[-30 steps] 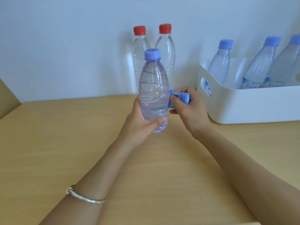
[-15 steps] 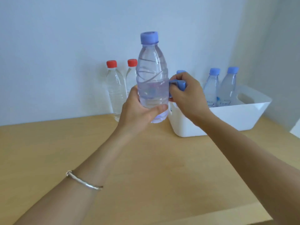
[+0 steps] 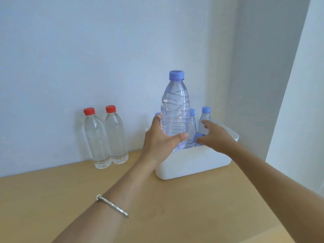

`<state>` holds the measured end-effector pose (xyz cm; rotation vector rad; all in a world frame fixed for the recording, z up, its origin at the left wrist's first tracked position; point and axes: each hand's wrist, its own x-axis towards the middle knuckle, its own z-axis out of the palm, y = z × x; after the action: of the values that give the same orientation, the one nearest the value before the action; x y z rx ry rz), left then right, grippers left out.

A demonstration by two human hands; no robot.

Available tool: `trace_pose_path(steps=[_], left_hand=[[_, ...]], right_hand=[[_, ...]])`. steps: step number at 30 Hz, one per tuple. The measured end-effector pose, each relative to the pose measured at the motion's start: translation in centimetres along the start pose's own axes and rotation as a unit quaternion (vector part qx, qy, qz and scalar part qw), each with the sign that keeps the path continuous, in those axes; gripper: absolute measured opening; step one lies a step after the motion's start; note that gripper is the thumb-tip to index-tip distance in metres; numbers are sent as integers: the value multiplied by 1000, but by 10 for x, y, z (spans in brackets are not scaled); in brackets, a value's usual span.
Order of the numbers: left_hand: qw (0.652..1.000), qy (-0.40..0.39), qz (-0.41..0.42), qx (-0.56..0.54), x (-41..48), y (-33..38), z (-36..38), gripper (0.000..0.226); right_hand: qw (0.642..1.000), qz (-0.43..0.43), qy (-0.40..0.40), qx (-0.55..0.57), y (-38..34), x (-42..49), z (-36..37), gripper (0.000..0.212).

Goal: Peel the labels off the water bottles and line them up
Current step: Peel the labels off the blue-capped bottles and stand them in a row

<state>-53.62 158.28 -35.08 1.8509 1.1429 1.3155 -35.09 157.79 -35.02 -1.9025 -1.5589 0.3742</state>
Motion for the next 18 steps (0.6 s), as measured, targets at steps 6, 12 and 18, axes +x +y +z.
trace_pose_path(steps=[6,12,18], left_hand=[[999,22,-29,-36,-3,-22,-11,64],[996,54,-39,-54,-11,-36,-44,53],[994,77,-76,-25,-30,-68,-96,44]], right_hand=[[992,-89,20,86,-27,-10,9,49],[944,-206,-23,256,-84,-46,53,30],[920,-217,-67,320,-125,-62,110,27]])
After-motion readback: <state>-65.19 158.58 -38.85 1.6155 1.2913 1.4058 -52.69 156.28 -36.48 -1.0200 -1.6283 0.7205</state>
